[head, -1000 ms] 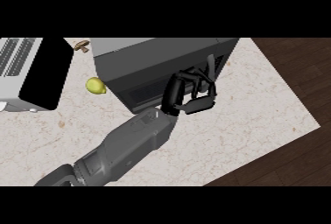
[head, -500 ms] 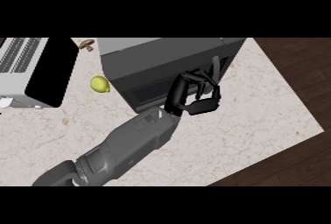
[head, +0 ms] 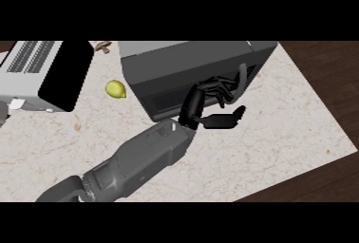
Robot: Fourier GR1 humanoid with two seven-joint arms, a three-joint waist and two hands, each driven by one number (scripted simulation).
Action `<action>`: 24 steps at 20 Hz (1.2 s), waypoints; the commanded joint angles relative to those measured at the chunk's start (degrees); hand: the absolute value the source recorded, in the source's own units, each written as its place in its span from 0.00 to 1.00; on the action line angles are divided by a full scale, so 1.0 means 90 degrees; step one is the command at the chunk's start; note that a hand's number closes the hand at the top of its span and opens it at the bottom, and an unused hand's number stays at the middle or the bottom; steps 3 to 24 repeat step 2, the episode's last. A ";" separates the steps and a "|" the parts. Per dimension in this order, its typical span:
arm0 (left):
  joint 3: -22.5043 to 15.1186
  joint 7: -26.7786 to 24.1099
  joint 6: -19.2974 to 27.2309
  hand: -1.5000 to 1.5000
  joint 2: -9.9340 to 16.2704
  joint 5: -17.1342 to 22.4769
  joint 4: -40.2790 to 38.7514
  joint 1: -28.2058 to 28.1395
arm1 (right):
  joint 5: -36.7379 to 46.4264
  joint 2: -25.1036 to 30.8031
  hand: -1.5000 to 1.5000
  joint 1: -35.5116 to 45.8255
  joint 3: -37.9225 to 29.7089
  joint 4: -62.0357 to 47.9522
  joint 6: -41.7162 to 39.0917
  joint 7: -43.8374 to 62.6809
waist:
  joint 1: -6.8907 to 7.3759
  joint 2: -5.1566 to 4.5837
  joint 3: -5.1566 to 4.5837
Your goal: Pick up the milk, place it into the microwave and close the microwave
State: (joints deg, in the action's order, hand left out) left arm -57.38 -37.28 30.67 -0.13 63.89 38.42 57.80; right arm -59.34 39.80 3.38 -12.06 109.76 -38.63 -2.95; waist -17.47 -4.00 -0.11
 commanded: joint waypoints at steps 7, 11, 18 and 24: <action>0.0406 0.0007 0.0323 0.00 0.0013 0.0332 -0.0988 -0.0300 | -0.0146 0.0065 0.00 -0.0159 -0.0101 0.0204 0.0080 0.0048 | 0.0195 -0.0011 -0.0007; 0.0406 0.0007 0.0323 0.00 0.0013 0.0332 -0.0988 -0.0300 | -0.0146 0.0065 0.00 -0.0159 -0.0101 0.0204 0.0080 0.0048 | 0.0195 -0.0011 -0.0007; 0.0406 0.0007 0.0323 0.00 0.0013 0.0332 -0.0988 -0.0300 | -0.0146 0.0065 0.00 -0.0159 -0.0101 0.0204 0.0080 0.0048 | 0.0195 -0.0011 -0.0007; 0.0406 0.0007 0.0323 0.00 0.0013 0.0332 -0.0988 -0.0300 | -0.0146 0.0065 0.00 -0.0159 -0.0101 0.0204 0.0080 0.0048 | 0.0195 -0.0011 -0.0007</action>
